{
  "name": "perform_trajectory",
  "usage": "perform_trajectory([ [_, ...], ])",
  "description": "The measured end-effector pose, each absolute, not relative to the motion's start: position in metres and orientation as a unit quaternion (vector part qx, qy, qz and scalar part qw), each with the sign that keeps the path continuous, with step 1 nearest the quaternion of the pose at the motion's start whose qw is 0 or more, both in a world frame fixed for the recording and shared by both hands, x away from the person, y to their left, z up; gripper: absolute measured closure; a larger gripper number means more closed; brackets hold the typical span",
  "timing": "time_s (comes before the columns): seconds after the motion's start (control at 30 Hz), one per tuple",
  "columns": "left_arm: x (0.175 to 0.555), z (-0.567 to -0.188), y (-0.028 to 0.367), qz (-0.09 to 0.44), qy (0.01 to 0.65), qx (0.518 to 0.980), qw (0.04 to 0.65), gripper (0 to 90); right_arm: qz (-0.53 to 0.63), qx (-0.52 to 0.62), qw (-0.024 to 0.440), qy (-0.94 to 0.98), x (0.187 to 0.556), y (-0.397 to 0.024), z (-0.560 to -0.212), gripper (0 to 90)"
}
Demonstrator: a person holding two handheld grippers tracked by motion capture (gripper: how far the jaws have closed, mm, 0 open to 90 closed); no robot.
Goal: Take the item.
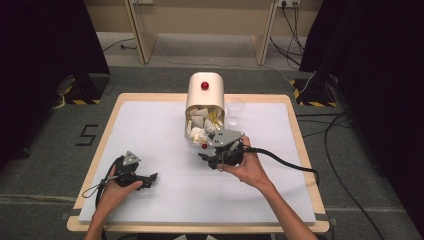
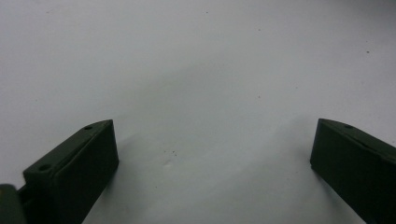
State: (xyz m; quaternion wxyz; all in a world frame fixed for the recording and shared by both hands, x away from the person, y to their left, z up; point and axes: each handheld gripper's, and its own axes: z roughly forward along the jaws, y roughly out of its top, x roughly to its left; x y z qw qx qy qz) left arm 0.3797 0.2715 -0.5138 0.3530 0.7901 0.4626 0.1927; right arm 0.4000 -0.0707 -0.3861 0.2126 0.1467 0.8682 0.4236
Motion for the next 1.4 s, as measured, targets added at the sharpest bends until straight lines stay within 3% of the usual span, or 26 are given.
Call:
perform_trajectory([
  [0.3,0.380,-0.514,0.272,0.193,0.462,0.790,0.353,0.0,0.434,0.153,0.215,0.861,0.401,-0.072,-0.383,37.1],
  [0.67,0.380,-0.514,0.272,0.193,0.463,0.790,0.353,0.0,0.455,0.184,0.264,0.830,0.411,-0.080,-0.369,48.5],
  [1.4,0.380,-0.514,0.272,0.193,0.463,0.790,0.353,0.0,0.424,0.231,0.259,0.836,0.443,-0.069,-0.381,63.0],
])
